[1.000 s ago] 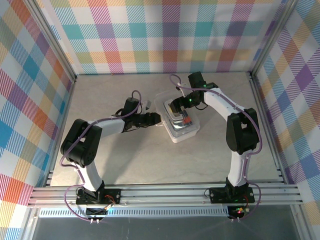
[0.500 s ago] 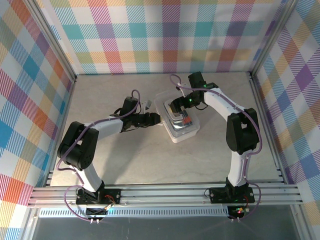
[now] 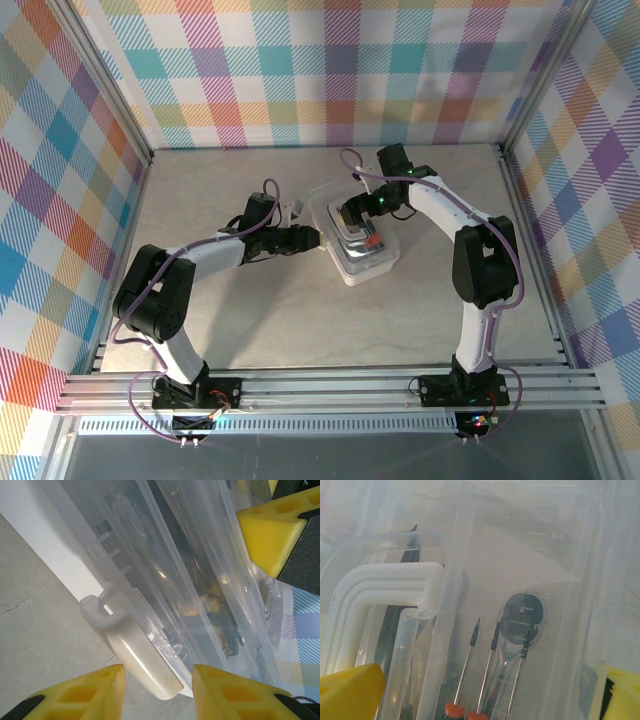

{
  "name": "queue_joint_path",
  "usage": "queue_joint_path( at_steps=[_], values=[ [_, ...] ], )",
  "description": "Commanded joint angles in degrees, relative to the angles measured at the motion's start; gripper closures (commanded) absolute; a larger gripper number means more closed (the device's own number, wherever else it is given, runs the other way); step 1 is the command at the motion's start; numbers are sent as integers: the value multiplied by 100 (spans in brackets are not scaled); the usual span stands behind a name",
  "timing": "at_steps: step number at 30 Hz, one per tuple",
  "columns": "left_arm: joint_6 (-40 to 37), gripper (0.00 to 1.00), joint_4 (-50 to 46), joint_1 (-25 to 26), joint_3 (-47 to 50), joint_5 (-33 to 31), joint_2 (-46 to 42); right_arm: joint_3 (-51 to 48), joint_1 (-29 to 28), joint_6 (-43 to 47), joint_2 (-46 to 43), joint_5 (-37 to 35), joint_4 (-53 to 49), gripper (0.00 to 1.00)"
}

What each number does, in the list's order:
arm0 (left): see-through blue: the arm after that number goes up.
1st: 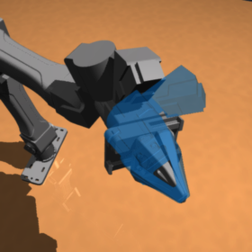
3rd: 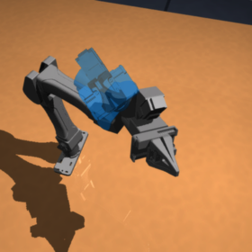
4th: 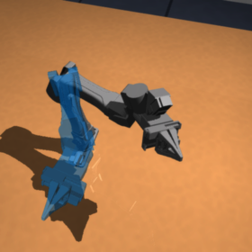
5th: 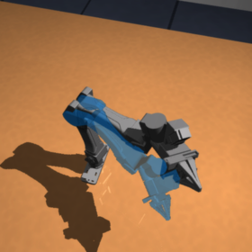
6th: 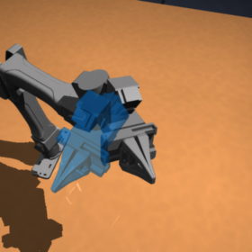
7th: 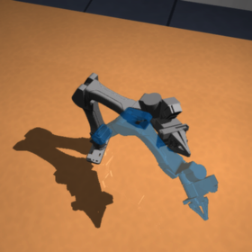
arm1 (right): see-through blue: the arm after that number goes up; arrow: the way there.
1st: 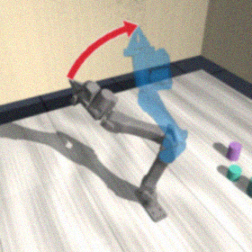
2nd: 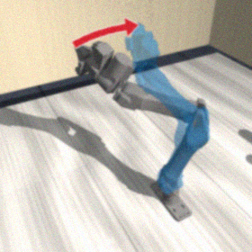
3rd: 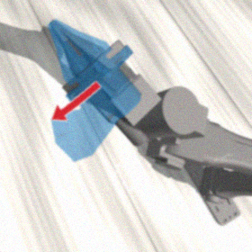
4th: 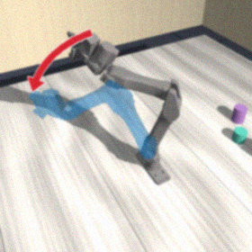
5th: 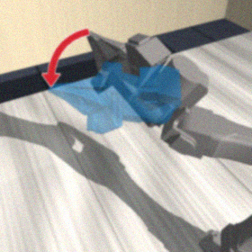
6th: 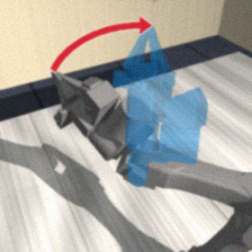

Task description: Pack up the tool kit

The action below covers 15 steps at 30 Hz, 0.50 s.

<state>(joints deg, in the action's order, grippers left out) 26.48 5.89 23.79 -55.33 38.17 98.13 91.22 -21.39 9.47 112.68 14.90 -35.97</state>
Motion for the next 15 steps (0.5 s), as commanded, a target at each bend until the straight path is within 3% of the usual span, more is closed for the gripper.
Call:
queue_joint_path(
  at_steps=[1, 15],
  values=[
    [-43, 61, -59, -76, 14, 168, -199, -421, -190, 204, 621, -180, -921, 1],
    [116, 66, 245, -176, 69, 300, -163, -359, -208, 230, 675, -118, -991, 1]
  ],
)
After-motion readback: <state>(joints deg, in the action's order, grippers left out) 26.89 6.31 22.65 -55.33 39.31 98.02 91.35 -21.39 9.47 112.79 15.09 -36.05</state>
